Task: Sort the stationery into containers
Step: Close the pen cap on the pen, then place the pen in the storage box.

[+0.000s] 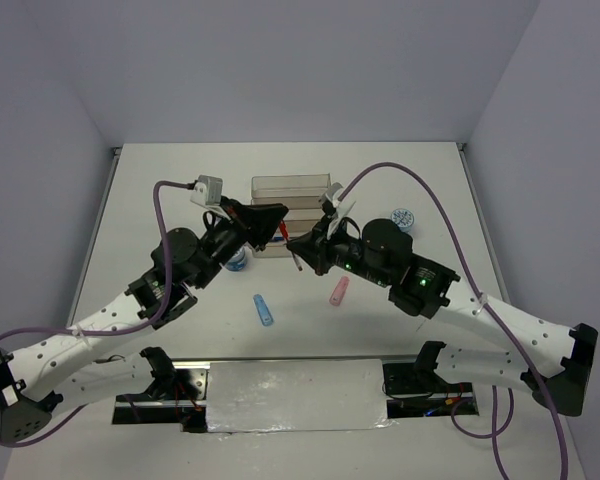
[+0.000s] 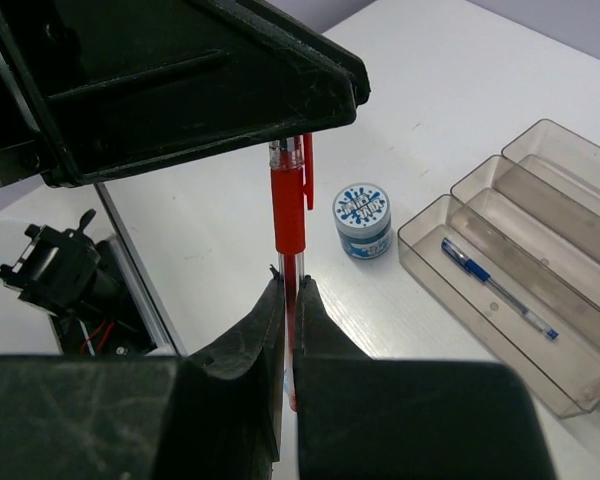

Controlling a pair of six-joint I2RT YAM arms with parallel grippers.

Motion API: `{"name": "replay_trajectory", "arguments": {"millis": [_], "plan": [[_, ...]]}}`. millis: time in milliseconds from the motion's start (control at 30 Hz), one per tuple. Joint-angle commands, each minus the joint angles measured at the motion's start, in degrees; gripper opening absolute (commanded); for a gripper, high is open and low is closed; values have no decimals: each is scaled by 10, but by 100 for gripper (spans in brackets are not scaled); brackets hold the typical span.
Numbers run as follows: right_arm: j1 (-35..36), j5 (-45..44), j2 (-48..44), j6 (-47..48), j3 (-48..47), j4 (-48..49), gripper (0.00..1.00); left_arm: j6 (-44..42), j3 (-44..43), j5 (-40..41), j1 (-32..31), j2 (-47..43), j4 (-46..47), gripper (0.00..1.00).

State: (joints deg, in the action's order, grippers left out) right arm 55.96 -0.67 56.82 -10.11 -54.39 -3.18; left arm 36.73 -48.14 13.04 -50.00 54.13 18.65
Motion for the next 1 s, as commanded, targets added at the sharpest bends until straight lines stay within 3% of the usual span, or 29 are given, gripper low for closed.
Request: {"name": "replay_trajectory", "arguments": {"millis": [0, 233, 267, 300, 367, 400, 567, 733, 800, 833, 967], "plan": [[-10, -14, -5, 8, -91, 161, 0, 18, 40, -74, -21, 16, -86, 0], [-12, 36, 17, 44, -69, 143, 0, 12, 13, -33, -22, 9, -142, 0], [-12, 52, 22, 50, -57, 143, 0, 9, -1, -15, -23, 7, -163, 5], [-12, 67, 29, 53, -41, 153, 0, 5, -31, 26, -22, 6, -181, 46], [-12, 81, 34, 47, 3, 165, 0, -2, -71, 68, -22, -2, -231, 95], [-12, 79, 37, 43, 17, 177, 0, -3, -87, 105, -22, -3, -243, 99], [-21, 71, 58, 44, 68, 192, 0, -8, -200, 219, -15, -1, -336, 99], [-88, 135, 107, 91, 51, 175, 0, -11, -310, 335, -12, -4, -445, 99], [-98, 140, 139, 155, 20, 121, 0, -17, -326, 359, -11, -10, -505, 99], [-97, 132, 177, 235, -26, 89, 0, -26, -319, 362, -12, -23, -520, 99], [-100, 68, 290, 429, -148, -83, 0, -61, -262, 314, -11, -67, -583, 99]]}}
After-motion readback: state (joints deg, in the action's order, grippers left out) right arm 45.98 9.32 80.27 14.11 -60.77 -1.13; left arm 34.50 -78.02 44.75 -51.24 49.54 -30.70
